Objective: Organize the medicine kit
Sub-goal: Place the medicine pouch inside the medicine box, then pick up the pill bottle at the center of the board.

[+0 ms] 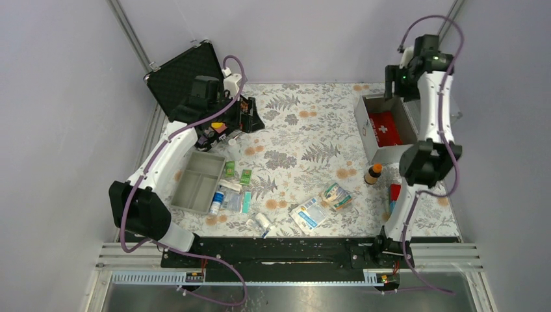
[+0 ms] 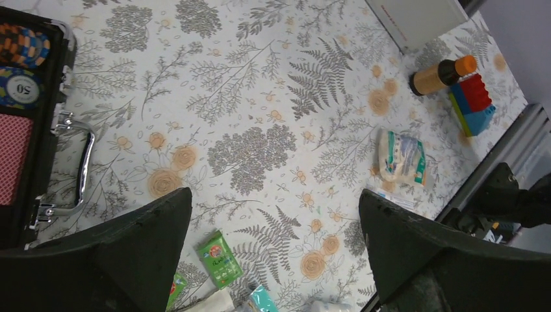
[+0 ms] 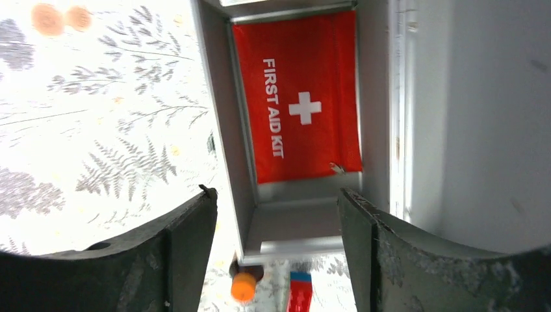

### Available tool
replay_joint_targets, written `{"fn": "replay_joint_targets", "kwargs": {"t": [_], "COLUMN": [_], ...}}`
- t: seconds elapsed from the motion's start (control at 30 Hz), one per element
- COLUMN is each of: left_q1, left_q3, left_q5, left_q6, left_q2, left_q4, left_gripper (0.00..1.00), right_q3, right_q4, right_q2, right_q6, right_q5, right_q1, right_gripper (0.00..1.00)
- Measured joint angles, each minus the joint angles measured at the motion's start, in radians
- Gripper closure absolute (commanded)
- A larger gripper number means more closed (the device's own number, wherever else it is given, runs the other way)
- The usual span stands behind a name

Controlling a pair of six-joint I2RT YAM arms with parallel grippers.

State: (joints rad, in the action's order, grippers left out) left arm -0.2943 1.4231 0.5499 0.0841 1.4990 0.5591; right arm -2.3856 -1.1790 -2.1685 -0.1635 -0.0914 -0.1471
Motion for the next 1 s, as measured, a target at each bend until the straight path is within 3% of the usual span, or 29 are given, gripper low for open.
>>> {"fn": "replay_joint_targets", "kwargs": {"t": [0.17, 0.23, 0.33, 0.43, 0.63, 0.8, 1.0], "left_q1": [0.0, 0.0, 0.0, 0.0, 0.0, 0.0, 0.0], "left_q3": [0.008, 0.015, 0.02, 0.022, 0.024, 0.024, 0.024], "left_q5": [-0.032, -0.034, -0.035, -0.035, -0.032, -0.024, -0.024], "left_q6": [0.029, 0.043, 0.057, 0.066, 0.067, 0.072, 0.071], "left_q2": [0.007, 0.015, 0.023, 0.028, 0.029, 0.037, 0.043], "left_q4": [-0.008, -0.014, -0.025, -0.033, -0.036, -0.037, -0.036], "left_gripper": [0.01, 0.01, 0.01, 0.01, 0.02, 0.03, 0.03], "right_q3": [0.24, 0.542, 0.953, 1.263, 1.537, 1.54, 1.499], "right_q4": [0.069, 0.214, 0.298, 0.325, 0.419, 0.528, 0.623], "right_q2": [0.403, 0.657, 0.972, 1.155, 1.146, 1.033, 0.884], "right_q6": [0.0, -0.002, -0.004, 0.011, 0.049, 0.074, 0.082], "right_q5": [-0.021, -0.063, -0.119, -0.152, -0.133, -0.111, -0.11], "right_q1": [-0.006, -0.012, -0.018, -0.018, -0.018, -0.018, -0.018], "right_gripper": [0.23, 0.19, 0.18, 0.21, 0.27, 0.39, 0.43]}}
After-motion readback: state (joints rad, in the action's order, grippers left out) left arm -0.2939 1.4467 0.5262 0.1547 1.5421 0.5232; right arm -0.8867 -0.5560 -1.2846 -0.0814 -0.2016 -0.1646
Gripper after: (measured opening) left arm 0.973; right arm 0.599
